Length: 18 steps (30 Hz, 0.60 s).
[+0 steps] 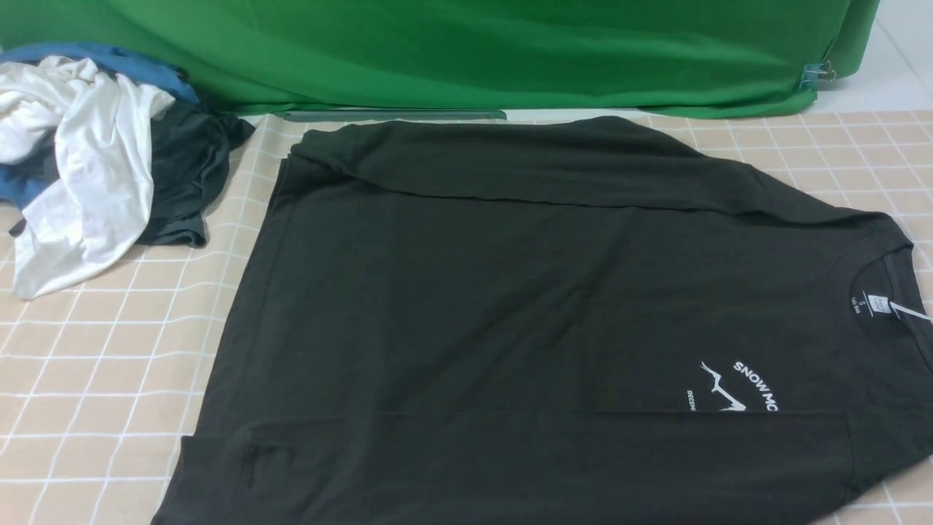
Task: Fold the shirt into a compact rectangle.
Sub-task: 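Grasp the left edge of the dark T-shirt lying flat on the table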
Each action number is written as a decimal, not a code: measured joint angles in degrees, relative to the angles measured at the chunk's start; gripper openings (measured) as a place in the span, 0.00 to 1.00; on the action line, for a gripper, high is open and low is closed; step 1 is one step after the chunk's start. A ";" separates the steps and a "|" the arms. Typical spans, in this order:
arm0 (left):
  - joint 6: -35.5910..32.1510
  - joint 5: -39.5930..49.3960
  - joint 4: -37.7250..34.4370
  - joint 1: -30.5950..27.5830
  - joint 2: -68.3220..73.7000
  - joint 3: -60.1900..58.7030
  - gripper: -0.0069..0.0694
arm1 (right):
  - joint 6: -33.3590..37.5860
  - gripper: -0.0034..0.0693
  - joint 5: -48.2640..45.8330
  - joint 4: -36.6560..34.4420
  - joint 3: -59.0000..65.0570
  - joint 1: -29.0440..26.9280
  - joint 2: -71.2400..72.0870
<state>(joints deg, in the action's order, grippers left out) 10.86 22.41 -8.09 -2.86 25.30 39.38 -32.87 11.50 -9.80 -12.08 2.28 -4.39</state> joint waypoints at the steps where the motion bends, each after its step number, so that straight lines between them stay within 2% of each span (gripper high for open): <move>1: -4.66 6.20 -2.53 0.00 4.23 2.76 0.12 | 1.74 0.29 -4.39 2.16 -4.09 0.56 -2.16; 2: -9.03 11.64 -4.71 0.00 9.41 4.79 0.12 | 6.06 0.26 -9.59 4.44 -8.96 1.44 -5.21; 4: -14.20 16.49 -7.70 0.00 16.31 5.99 0.12 | 12.44 0.22 -16.05 5.90 -14.95 2.45 -9.99; 6: -17.98 21.12 -9.62 0.00 24.03 6.39 0.12 | 20.86 0.15 -23.48 6.99 -21.48 3.53 -15.94; 8: -19.81 25.02 -10.12 0.00 34.08 6.39 0.12 | 25.39 0.10 -32.68 7.21 -26.83 4.74 -23.12; 10: -20.31 28.01 -9.25 0.00 40.38 6.39 0.12 | 28.08 0.10 -41.84 7.40 -30.47 5.81 -29.13; 12: -20.38 30.01 -7.96 0.00 45.02 6.39 0.12 | 30.25 0.10 -46.86 7.53 -31.99 6.83 -33.71; 18: -20.38 29.70 -5.26 0.92 53.14 6.39 0.12 | 32.27 0.10 -51.32 7.03 -32.12 9.97 -42.03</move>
<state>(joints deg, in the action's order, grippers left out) -9.52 52.11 -13.35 -1.93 78.45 45.77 -0.60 -39.82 -2.77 -44.20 12.25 -46.41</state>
